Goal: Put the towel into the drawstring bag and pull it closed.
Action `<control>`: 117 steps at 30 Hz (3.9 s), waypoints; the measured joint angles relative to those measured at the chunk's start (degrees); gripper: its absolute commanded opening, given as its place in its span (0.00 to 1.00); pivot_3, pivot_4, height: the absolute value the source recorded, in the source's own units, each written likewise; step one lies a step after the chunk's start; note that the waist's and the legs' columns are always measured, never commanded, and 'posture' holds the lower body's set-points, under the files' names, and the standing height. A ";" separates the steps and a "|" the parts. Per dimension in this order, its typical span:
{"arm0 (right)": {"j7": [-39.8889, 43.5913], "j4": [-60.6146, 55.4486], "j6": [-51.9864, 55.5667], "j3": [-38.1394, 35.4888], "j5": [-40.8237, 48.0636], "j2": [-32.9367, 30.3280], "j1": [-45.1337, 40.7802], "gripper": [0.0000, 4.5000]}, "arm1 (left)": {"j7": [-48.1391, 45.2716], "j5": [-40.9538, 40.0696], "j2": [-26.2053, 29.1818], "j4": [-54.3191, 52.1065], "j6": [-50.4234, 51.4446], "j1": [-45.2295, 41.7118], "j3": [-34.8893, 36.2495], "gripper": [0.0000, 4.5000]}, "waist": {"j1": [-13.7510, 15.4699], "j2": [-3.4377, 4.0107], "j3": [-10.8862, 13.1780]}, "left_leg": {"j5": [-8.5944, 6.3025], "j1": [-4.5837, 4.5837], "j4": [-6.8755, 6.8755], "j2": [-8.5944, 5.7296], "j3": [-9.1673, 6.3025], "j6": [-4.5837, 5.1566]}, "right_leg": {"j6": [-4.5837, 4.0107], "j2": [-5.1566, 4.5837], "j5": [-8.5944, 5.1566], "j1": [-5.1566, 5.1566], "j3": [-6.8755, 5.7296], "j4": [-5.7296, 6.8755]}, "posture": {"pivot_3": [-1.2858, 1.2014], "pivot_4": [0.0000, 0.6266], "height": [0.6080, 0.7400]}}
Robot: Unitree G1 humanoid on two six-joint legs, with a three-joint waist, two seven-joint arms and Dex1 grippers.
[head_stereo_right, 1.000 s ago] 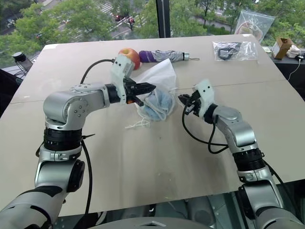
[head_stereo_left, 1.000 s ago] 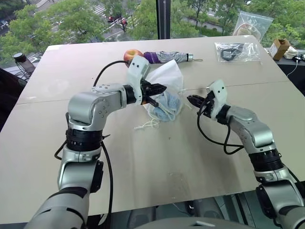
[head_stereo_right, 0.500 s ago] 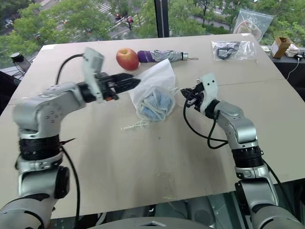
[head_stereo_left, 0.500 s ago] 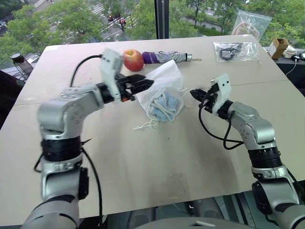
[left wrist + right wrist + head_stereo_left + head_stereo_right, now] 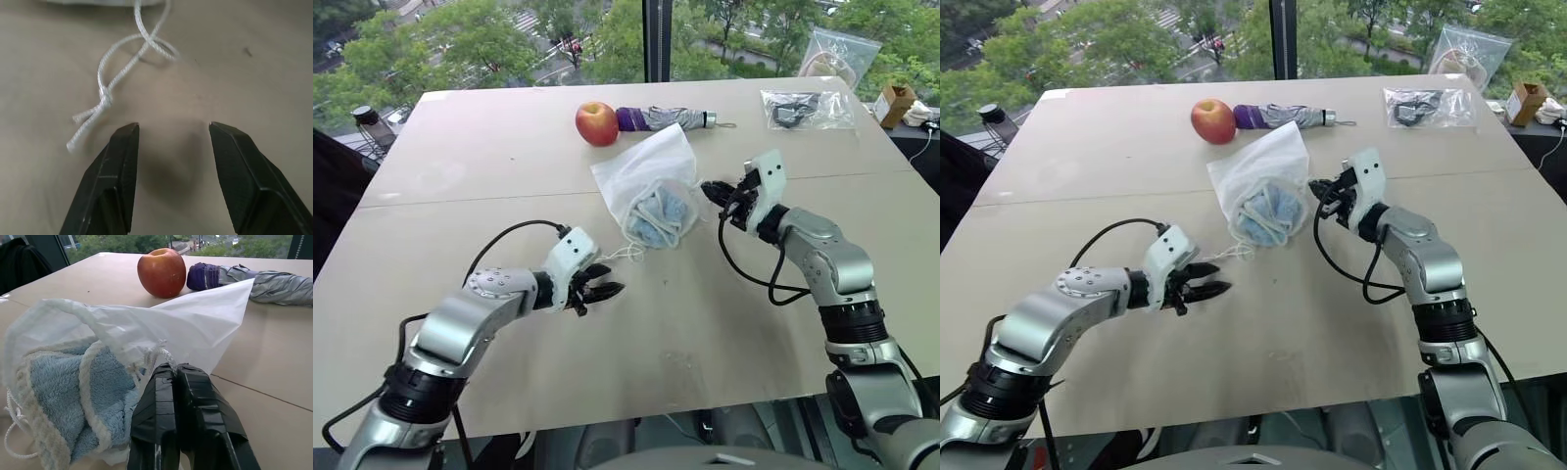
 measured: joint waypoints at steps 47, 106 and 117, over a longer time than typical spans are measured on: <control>-8.00 4.19 -5.69 -20.79 14.95 5.47 -21.65 0.00 | 14.04 -7.48 -11.72 9.40 -6.03 -31.83 25.66 0.03 | -0.31 -0.01 0.10 | -0.01 -0.16 -0.05 -0.01 -0.09 0.00 | 0.01 -0.01 0.04 -0.06 -0.13 -0.03 | 0.52 0.24 1.00; -11.19 -10.24 6.21 -15.14 27.48 2.87 -16.58 0.00 | 1.08 19.18 -26.68 83.69 -51.55 -49.04 5.40 0.36 | -0.22 -0.01 0.10 | -0.02 -0.31 -0.04 -0.03 -0.10 0.04 | 0.02 -0.01 0.04 -0.18 -0.18 0.01 | 0.52 0.24 1.00; -11.09 -10.23 5.94 -15.10 27.45 2.48 -15.42 0.00 | 7.63 20.67 -28.86 89.39 -53.20 -52.88 7.51 0.01 | -0.27 -0.01 0.10 | -0.02 -0.31 -0.04 -0.03 -0.10 0.04 | 0.02 0.00 0.04 -0.19 -0.18 0.01 | 0.52 0.24 1.00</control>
